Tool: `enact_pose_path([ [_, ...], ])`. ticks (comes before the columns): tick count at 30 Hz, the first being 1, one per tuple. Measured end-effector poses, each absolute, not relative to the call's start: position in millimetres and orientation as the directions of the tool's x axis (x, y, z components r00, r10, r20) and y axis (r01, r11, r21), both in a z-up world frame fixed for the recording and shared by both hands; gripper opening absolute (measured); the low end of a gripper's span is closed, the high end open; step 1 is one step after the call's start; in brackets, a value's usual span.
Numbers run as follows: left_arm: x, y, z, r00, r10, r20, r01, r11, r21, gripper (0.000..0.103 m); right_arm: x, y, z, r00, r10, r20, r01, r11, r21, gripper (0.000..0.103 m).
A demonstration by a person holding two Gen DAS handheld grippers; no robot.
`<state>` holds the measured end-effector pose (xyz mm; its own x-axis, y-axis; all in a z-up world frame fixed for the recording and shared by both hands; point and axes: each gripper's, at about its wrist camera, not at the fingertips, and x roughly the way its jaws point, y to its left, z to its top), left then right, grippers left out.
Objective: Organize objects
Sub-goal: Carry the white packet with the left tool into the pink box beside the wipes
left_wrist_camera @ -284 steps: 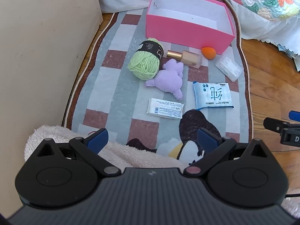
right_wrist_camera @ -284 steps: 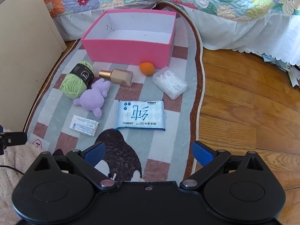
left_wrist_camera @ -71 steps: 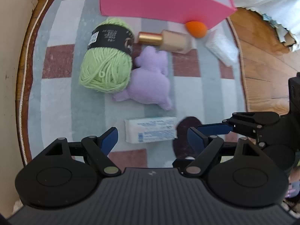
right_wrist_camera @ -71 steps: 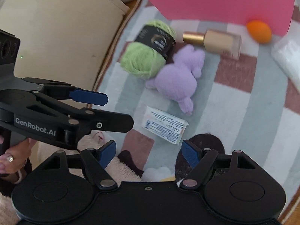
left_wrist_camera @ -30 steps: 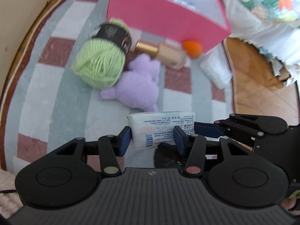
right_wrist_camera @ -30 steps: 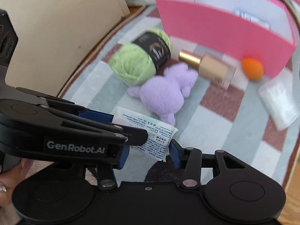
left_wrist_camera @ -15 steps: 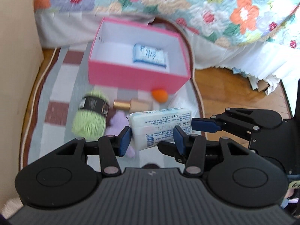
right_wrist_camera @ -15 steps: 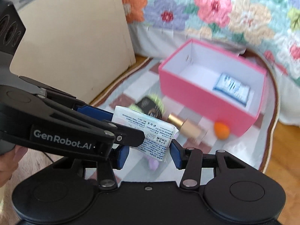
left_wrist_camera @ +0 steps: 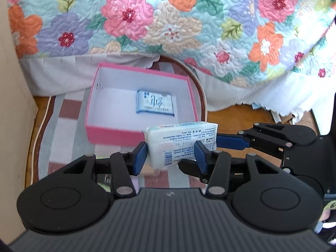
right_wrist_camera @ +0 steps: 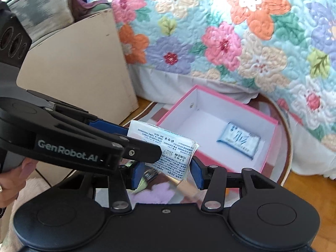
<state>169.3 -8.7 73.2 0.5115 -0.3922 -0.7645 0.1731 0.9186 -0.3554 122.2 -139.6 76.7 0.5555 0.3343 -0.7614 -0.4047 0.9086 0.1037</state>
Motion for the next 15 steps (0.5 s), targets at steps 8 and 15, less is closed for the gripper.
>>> enact_pose_path([
  [8,245,-24,36,0.508,-0.390,-0.768,0.102,0.913,-0.396,0.048,199,-162,53,0.534,0.289,-0.794,-0.352,0.930,0.102,0.054],
  [15,300,-39,-28,0.452,-0.401,-0.797,0.044,0.902,-0.429,0.047,246,-179,-9,0.498,0.271,-0.824,-0.287,0.948,0.138,0.054],
])
